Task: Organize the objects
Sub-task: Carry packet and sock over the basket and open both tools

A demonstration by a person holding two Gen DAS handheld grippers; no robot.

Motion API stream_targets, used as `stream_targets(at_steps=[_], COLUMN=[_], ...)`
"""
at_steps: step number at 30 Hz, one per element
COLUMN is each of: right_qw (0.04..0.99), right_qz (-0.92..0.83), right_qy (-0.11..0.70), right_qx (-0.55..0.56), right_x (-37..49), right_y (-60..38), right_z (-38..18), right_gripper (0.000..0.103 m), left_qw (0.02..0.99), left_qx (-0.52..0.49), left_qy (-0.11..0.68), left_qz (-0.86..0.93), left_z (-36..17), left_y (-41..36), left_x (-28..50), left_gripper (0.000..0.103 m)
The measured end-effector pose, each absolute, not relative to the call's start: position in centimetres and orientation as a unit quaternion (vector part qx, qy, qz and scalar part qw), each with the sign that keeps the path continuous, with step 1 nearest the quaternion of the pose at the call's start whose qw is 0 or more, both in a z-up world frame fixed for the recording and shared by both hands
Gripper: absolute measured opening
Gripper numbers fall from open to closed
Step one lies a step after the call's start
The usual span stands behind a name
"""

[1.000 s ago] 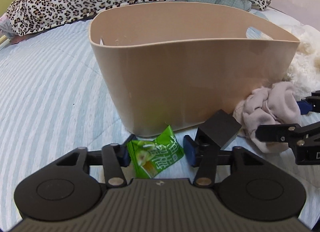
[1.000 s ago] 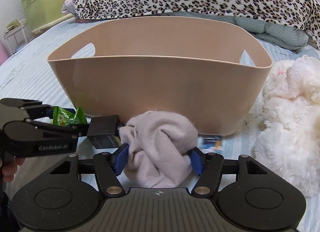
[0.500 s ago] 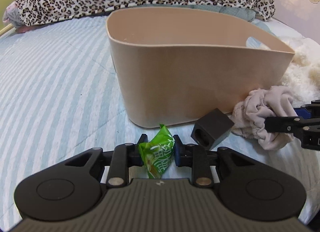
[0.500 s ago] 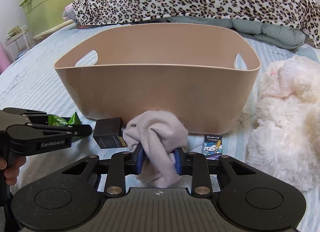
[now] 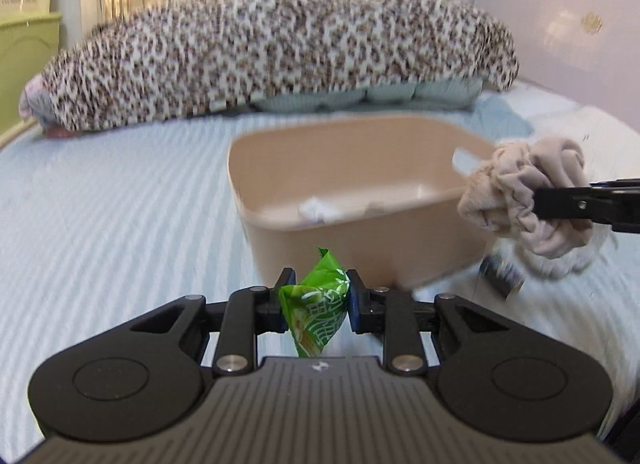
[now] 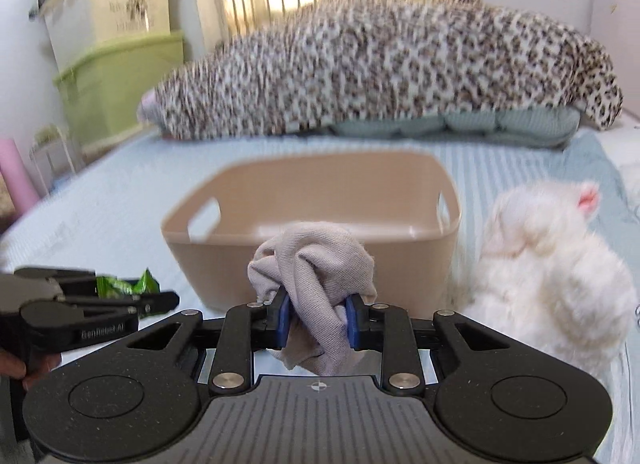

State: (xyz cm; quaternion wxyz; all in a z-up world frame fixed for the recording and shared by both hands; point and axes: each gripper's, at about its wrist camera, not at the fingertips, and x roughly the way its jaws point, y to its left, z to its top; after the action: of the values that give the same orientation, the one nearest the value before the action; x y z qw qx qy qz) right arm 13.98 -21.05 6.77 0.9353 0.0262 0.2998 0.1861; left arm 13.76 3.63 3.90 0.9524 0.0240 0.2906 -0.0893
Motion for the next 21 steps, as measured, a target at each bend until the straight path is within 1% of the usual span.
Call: stream_targets(at_steps=[6, 9, 16, 19, 21], right_qw=[0.955, 0.962, 0.971, 0.971, 0.967], right_qz=[0.179, 0.162, 0.118, 0.108, 0.101], right_qy=[0.23, 0.209, 0.191, 0.201, 0.222], right_qx=[0.059, 0.066, 0.076, 0.073, 0.067], right_x=[14.8, 15.8, 19.6, 20.7, 22.0], right_y=[-21.5, -21.3, -20.1, -19.8, -19.4], right_z=[10.2, 10.7, 9.6, 8.7, 7.6], right_gripper=[0.025, 0.025, 0.025, 0.025, 0.025], left_qw=[0.964, 0.967, 0.967, 0.965, 0.961], left_qx=[0.026, 0.029, 0.048, 0.05, 0.056], left_qy=[0.248, 0.239, 0.242, 0.253, 0.267], left_qz=[-0.087, -0.079, -0.059, -0.052, -0.046], left_z=[7.1, 7.8, 7.4, 6.4, 5.5], left_y=[2.5, 1.6, -0.5, -0.9, -1.3], left_x=[15.0, 16.8, 21.7, 23.4, 24.5], left_gripper=[0.028, 0.028, 0.028, 0.028, 0.028])
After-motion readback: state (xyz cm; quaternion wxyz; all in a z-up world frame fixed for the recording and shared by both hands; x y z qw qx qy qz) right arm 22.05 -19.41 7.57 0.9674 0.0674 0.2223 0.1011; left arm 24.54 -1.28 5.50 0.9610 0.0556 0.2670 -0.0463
